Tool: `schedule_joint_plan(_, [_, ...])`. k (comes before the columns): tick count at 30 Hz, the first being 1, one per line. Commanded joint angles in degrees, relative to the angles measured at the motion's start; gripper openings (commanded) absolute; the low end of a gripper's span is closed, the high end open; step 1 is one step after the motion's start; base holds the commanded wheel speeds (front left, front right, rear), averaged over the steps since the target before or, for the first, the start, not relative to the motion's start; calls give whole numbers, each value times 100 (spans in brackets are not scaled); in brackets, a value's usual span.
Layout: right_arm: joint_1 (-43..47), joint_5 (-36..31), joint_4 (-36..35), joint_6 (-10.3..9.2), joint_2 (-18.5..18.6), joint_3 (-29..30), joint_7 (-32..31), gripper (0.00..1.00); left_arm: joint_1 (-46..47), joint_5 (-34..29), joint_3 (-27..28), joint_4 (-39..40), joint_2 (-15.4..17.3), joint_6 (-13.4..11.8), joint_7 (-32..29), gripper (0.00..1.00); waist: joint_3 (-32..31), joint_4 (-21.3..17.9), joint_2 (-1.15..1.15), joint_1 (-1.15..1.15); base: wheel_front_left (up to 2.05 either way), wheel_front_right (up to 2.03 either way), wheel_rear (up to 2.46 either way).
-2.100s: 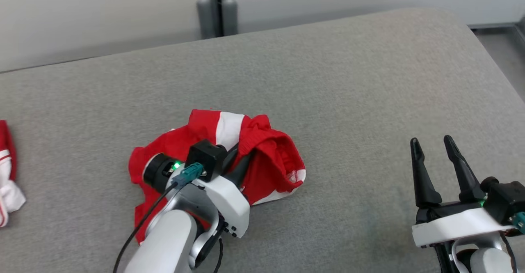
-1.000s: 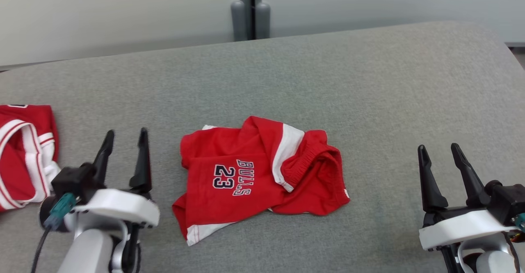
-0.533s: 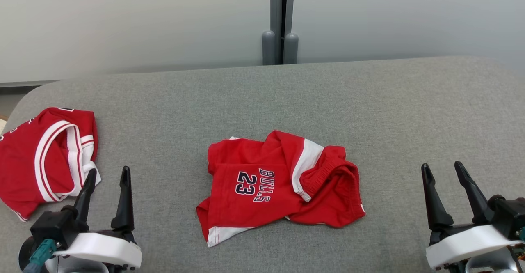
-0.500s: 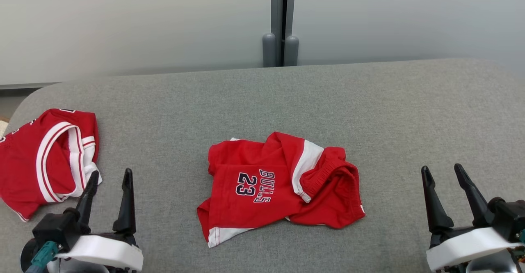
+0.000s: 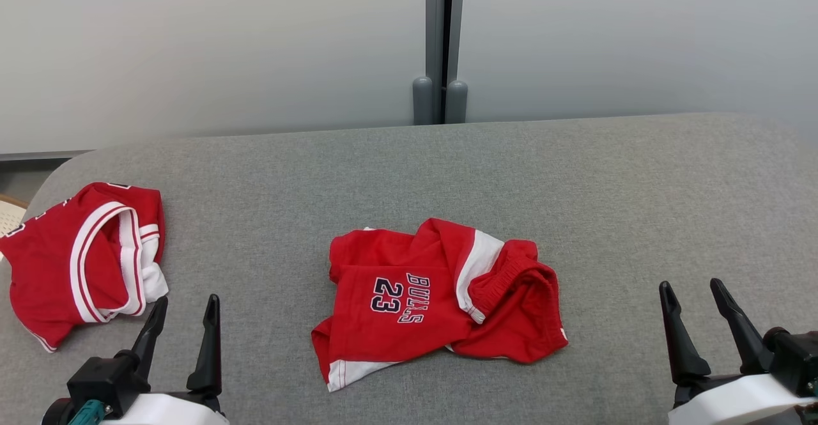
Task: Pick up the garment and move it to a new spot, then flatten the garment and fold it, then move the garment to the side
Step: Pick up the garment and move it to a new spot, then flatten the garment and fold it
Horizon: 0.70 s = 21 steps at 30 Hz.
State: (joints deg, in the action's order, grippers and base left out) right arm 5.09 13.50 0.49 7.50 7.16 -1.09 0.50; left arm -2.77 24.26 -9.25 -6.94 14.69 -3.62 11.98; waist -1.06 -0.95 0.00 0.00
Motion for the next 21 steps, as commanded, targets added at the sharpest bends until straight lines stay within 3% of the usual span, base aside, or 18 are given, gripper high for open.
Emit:
schedule_joint_plan(1, [57,-15,-45,-2,6,5,-14,100,-37,9,7,53,37,-43,-14,100,7,-8,0,0,0,0,0])
schedule_joint_plan(13, [-25,-42,-17,-2,-25,-56,24,100,-63,10,-29,297,62,-166,-125,100,87,-37,0,0,0,0,0])
schedule_joint_plan(21, [-121,-26,90,-1,3,-314,-42,100,204,-76,-159,484,41,-195,-200,100,347,184,0,0,0,0,0])
